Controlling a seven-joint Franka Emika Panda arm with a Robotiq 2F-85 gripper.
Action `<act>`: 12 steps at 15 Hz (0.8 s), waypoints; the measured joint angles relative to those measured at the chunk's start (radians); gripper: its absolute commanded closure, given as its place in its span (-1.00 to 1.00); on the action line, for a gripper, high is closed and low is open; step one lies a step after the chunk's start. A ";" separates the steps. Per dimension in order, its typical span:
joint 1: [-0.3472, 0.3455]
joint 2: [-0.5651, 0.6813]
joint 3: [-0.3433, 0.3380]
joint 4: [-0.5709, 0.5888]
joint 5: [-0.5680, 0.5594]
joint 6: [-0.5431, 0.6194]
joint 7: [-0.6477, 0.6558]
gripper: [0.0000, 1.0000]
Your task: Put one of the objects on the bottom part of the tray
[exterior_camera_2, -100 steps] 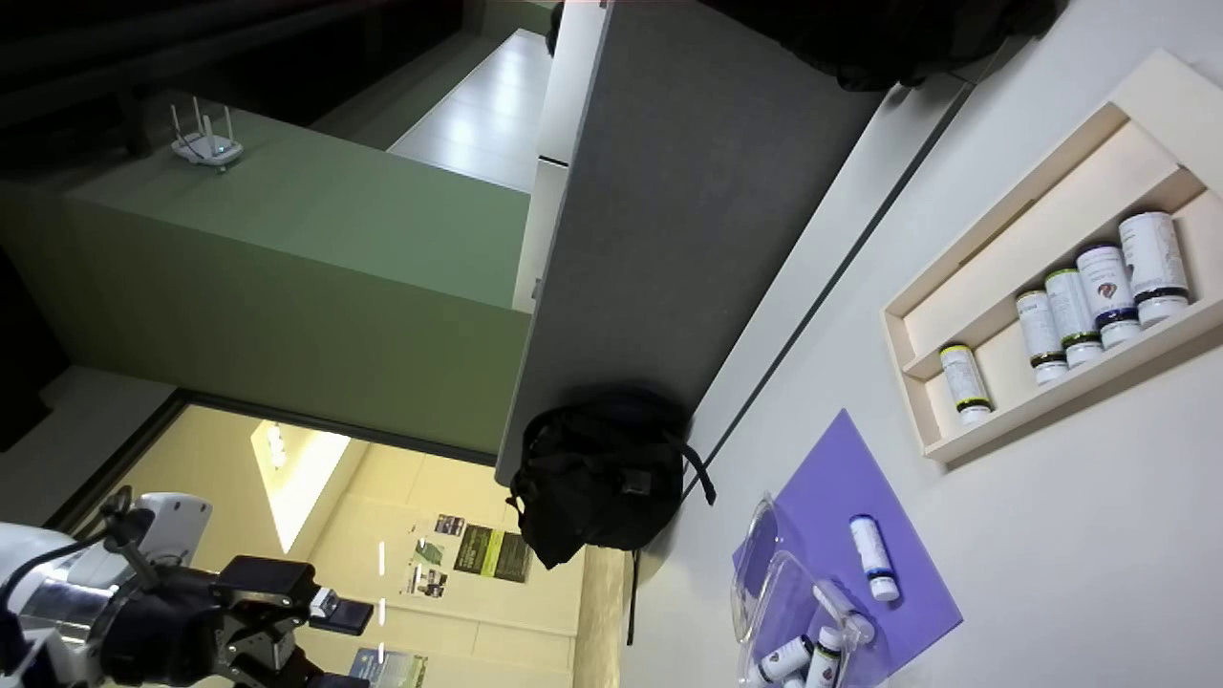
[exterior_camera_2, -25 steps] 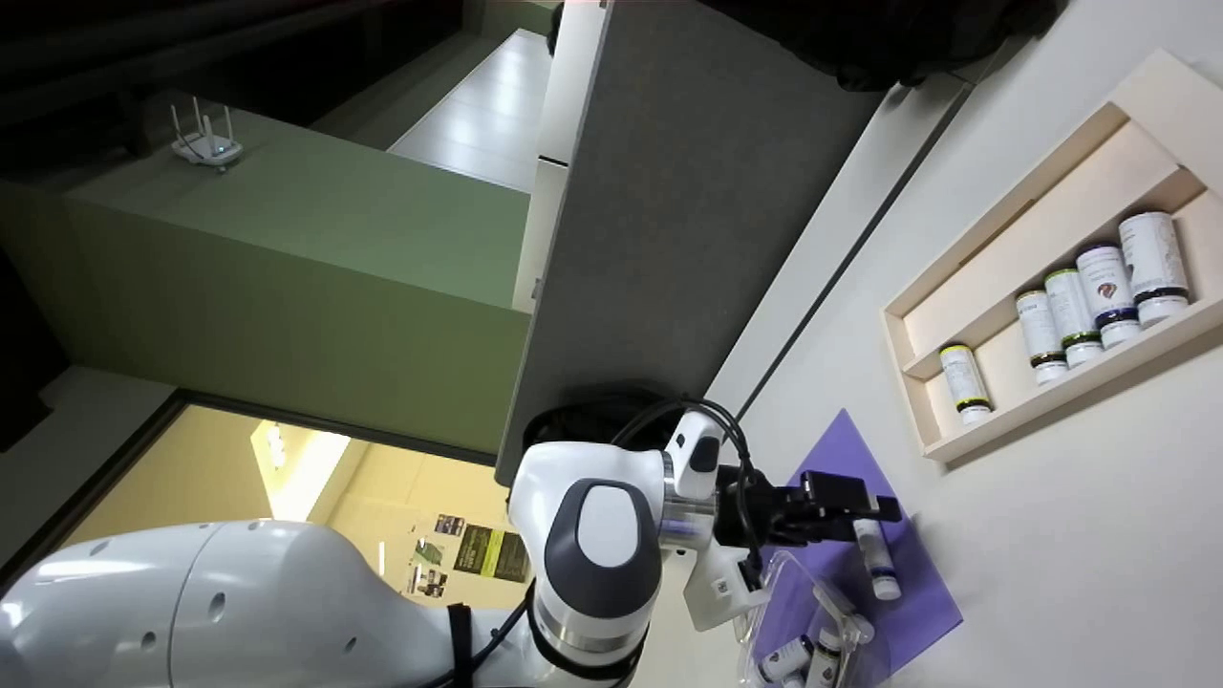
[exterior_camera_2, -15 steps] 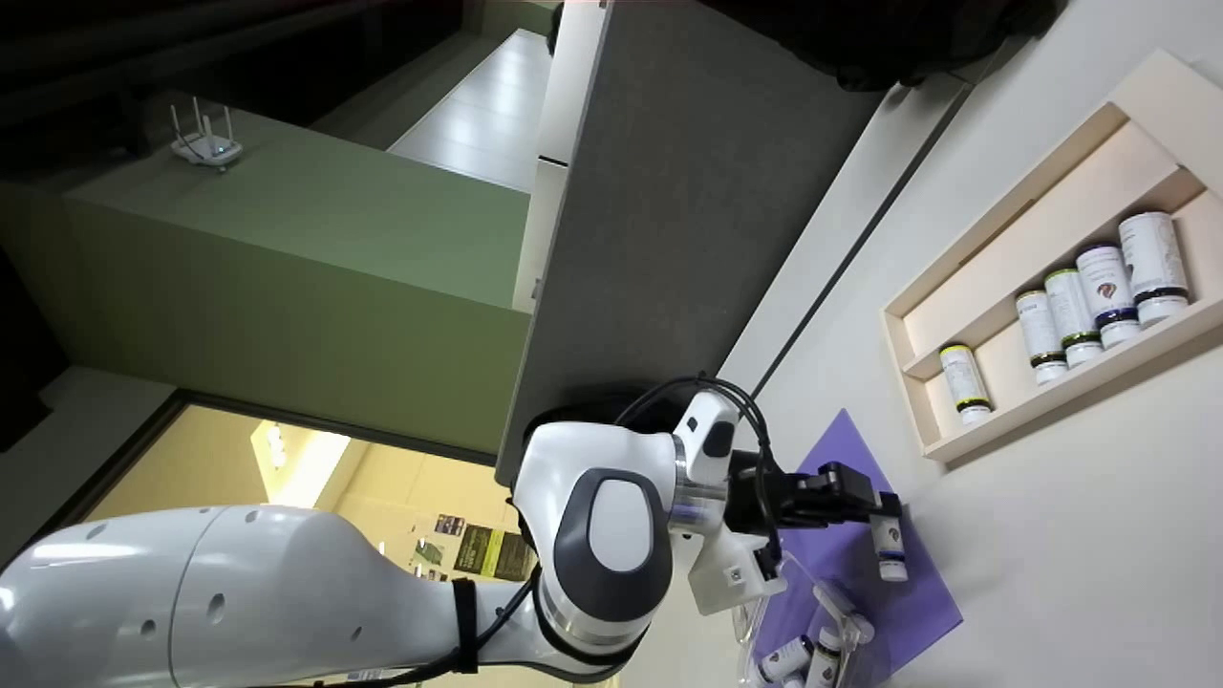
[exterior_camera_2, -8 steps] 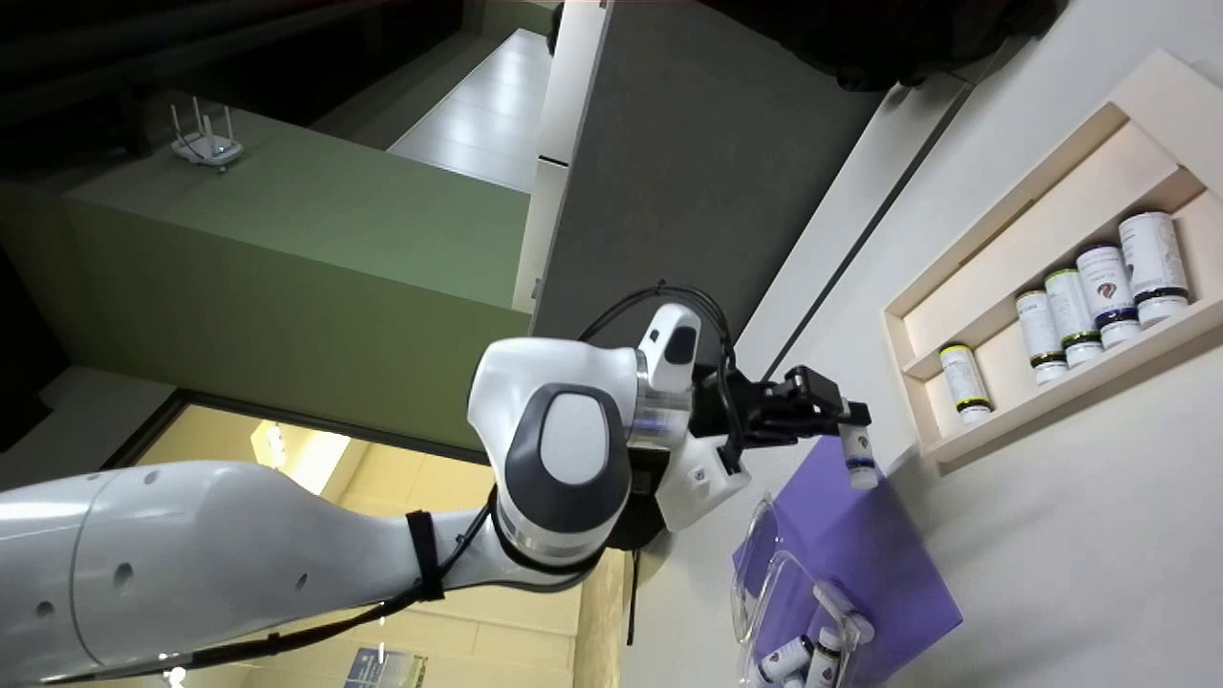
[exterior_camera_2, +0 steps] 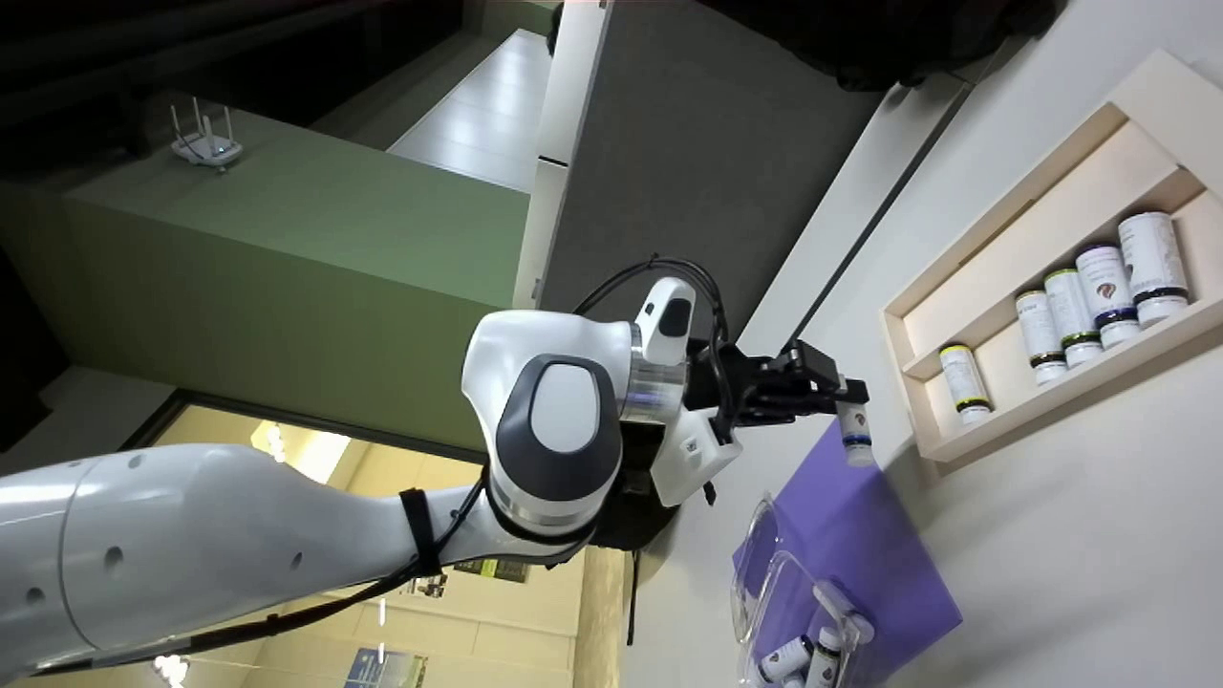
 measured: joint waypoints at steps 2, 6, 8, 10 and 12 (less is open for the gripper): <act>-0.006 0.011 -0.014 0.006 0.000 0.004 0.002 0.77; -0.047 0.051 -0.040 0.015 -0.001 0.054 -0.007 0.77; -0.070 0.075 -0.042 0.017 -0.001 0.086 -0.021 0.77; -0.090 0.097 -0.043 0.023 -0.001 0.114 -0.039 0.77; -0.117 0.112 -0.032 0.039 0.000 0.119 -0.073 0.77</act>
